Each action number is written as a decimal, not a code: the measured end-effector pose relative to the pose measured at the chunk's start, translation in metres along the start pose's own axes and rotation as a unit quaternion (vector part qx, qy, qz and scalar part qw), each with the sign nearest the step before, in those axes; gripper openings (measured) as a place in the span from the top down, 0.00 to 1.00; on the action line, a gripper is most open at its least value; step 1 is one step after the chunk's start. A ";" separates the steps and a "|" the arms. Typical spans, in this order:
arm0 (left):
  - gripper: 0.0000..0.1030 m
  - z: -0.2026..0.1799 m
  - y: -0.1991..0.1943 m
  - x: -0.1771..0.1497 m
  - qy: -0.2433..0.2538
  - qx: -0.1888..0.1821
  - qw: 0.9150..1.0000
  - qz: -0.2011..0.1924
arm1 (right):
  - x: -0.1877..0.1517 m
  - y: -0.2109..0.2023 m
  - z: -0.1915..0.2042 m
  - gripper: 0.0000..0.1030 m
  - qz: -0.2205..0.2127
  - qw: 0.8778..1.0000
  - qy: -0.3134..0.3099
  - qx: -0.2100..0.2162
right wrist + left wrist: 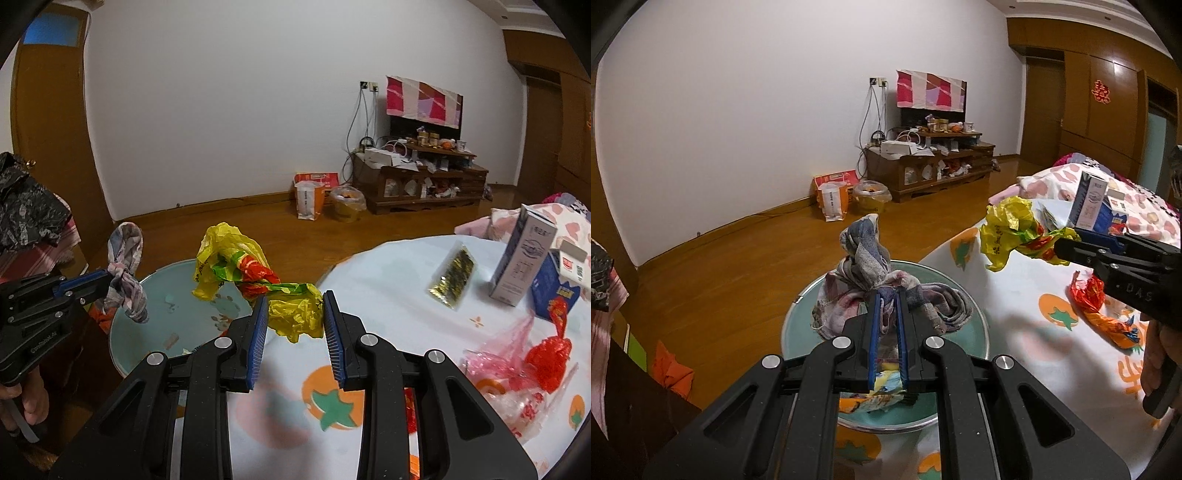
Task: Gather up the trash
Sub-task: 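Carry the cloth and yellow wrapper over the blue bin and open both tools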
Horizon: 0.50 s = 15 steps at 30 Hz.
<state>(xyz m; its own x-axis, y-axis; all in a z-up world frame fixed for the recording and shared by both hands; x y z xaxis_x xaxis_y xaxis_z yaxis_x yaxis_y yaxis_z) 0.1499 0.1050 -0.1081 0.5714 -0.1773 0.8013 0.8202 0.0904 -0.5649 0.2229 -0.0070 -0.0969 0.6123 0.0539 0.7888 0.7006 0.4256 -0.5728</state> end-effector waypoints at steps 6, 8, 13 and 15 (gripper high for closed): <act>0.92 0.011 0.000 0.000 -0.009 0.010 1.000 0.000 | -0.001 0.011 0.014 0.70 0.007 1.000 -0.009 0.007; 0.92 0.014 0.000 -0.001 -0.010 0.011 1.000 0.001 | -0.002 0.014 0.018 0.70 0.010 1.000 -0.012 0.009; 0.92 0.020 0.002 -0.004 -0.014 0.015 1.000 0.003 | -0.003 0.020 0.026 0.70 0.015 1.000 -0.017 0.013; 0.92 0.023 0.003 -0.005 -0.017 0.017 1.000 0.004 | -0.004 0.023 0.029 0.70 0.017 1.000 -0.020 0.014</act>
<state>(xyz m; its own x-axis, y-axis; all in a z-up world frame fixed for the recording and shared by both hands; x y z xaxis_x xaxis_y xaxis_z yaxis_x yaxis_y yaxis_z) 0.1502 0.1286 -0.1094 0.5786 -0.1433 0.8029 0.8154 0.1248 -0.5653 0.2262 0.0284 -0.1067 0.6202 0.1040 0.7775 0.6685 0.4486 -0.5932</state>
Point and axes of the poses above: each gripper's, at about its wrist camera, not at the fingertips, and y roughly the way its jaws point, z to its left, x to its top, the point moved 10 cm from there along y, roughly the way its jaws point, and after that the axes turned 12 degrees about y, right-handed, at the moved point
